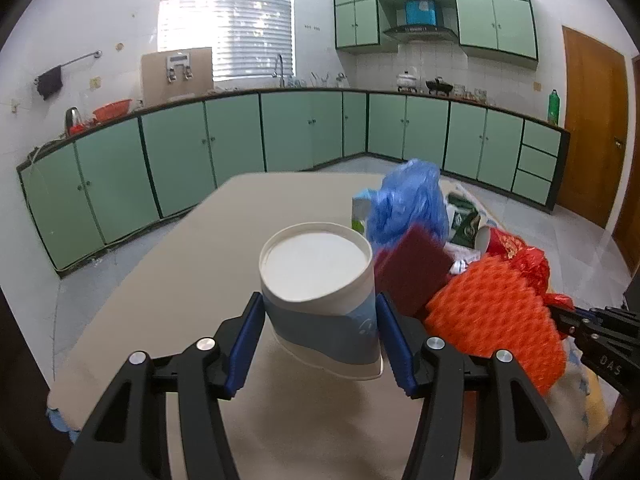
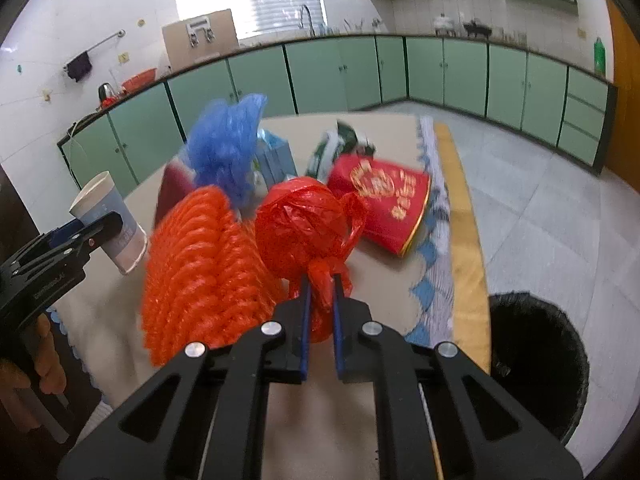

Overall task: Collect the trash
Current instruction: 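Grasp the white paper cup with the left gripper while the right gripper grasps the red plastic bag, then carry the cup and red bag over the black bin and release both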

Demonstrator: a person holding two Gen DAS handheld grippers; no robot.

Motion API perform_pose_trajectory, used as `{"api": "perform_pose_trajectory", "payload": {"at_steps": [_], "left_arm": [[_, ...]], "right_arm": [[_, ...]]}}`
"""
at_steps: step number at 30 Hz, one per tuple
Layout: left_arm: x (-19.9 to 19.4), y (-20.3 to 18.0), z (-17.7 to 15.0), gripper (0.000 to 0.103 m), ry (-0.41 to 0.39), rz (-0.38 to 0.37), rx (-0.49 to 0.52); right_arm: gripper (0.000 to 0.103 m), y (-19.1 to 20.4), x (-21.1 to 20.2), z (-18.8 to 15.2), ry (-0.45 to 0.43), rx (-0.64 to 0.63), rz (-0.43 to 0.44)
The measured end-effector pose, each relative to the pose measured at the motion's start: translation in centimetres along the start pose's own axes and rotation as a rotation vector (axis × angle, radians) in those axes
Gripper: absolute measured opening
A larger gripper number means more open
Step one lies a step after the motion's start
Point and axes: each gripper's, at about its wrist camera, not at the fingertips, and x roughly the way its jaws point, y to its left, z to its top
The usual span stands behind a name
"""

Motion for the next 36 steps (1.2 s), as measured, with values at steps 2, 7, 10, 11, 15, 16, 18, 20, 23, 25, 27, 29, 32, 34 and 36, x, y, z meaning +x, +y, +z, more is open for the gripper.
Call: {"api": "perform_pose_trajectory", "payload": {"at_steps": [2,7,10,11,15,16,18,20,23,25,27,29,32,34,36], "left_arm": [[-0.9,0.1,0.6,0.056,-0.022,0.002,-0.001],[-2.9,-0.4,1.9,0.056,-0.067,-0.012,-0.003],[-3.8,-1.2,2.5,0.056,-0.089,-0.032,-0.002],[-4.2,-1.6,2.8,0.056,-0.097,-0.042,0.002],[-5.1,-3.4,3.5,0.056,-0.124,-0.082,0.030],[-5.2,-3.7,3.6,0.056,-0.126,-0.094,0.035],[-5.3,-4.7,3.7,0.056,-0.128,-0.120,0.044],[-5.3,-5.8,3.8,0.056,-0.125,-0.154,0.053],[-5.2,-7.4,3.8,0.056,-0.122,-0.194,0.067],[-5.0,-8.7,3.8,0.056,-0.116,-0.230,0.079],[-4.7,-10.1,3.8,0.056,-0.109,-0.265,0.089],[-4.4,-11.6,3.6,0.056,-0.101,-0.299,0.102],[-3.8,-13.9,3.3,0.056,-0.084,-0.348,0.118],[-3.5,-15.3,3.0,0.056,-0.076,-0.375,0.133],[-2.9,-17.1,3.0,0.056,-0.065,-0.409,0.153]], "right_arm": [[0.008,0.1,-1.0,0.5,-0.028,-0.006,0.002],[0.008,-0.1,-3.2,1.6,-0.078,-0.006,0.015],[0.008,-0.2,-4.7,1.9,-0.111,-0.004,0.022],[0.008,-0.3,-5.0,2.0,-0.119,-0.001,0.023],[0.008,-1.3,-6.8,2.3,-0.158,0.013,0.009],[0.008,-1.7,-7.4,2.3,-0.167,0.017,0.001],[0.008,-2.3,-7.9,2.3,-0.177,0.026,-0.011],[0.008,-3.1,-8.7,2.3,-0.187,0.034,-0.030],[0.008,-4.7,-9.8,1.9,-0.198,0.051,-0.076],[0.008,-5.6,-10.2,1.6,-0.201,0.064,-0.104],[0.008,-7.1,-10.8,1.1,-0.200,0.084,-0.144],[0.008,-8.5,-11.2,0.5,-0.195,0.109,-0.184],[0.008,-10.5,-11.4,-0.3,-0.185,0.137,-0.239],[0.008,-11.5,-11.2,-0.9,-0.175,0.151,-0.268],[0.008,-12.7,-11.2,-1.7,-0.163,0.177,-0.293]]}}
